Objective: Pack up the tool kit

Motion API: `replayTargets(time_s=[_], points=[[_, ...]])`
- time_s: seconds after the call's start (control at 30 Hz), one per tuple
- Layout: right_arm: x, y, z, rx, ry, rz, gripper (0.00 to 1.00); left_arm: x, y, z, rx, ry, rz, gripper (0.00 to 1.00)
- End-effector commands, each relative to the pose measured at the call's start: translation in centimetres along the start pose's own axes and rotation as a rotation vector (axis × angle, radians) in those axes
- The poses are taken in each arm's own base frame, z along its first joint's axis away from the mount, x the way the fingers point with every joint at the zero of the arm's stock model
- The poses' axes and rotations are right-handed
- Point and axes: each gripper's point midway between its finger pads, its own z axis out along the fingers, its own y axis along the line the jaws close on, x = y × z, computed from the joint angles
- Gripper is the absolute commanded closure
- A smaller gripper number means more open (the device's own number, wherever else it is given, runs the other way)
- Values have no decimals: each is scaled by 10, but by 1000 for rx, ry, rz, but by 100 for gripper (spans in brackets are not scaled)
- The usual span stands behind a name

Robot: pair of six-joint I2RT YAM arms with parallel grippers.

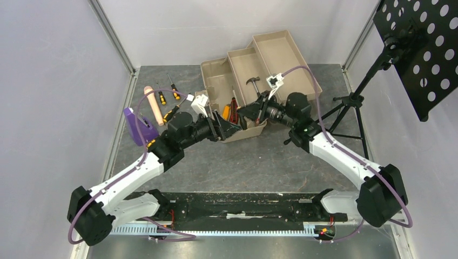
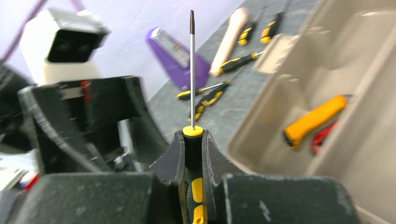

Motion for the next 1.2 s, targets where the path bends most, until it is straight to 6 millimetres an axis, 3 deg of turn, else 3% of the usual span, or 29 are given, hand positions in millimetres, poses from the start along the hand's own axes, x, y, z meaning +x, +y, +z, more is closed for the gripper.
replayTargets(time_s=[0.0,0.17,0.27,0.4,0.57,0.77,0.83,0.87,0.93,1.03,1.17], points=[[-58,-34,-8,174,-100,-168,100,-31,22,-24,-202,-55,139,18],[-103,-93,-26,504,-50,-364,100,-61,82,-68,-535,-69,182,1],[-135,-134,-43,738,-10,-495,100,-72,129,-106,-760,-73,153,0],[-172,-179,-60,968,55,-620,100,-69,181,-145,-958,-41,100,0],[-189,-236,-73,1191,194,-710,100,-57,219,-172,-1126,-9,104,0],[-179,-292,-81,1328,334,-767,100,-61,235,-186,-1230,-8,137,0],[-178,-301,-80,1350,357,-781,100,-60,236,-186,-1232,-3,135,0],[-178,-305,-80,1356,368,-788,95,-59,237,-186,-1233,2,135,0],[-180,-305,-80,1367,365,-792,67,-57,238,-185,-1233,10,132,0],[-185,-298,-80,1357,327,-774,39,-54,239,-184,-1230,21,123,0],[-192,-274,-82,1295,247,-734,31,-50,240,-183,-1224,34,111,0]])
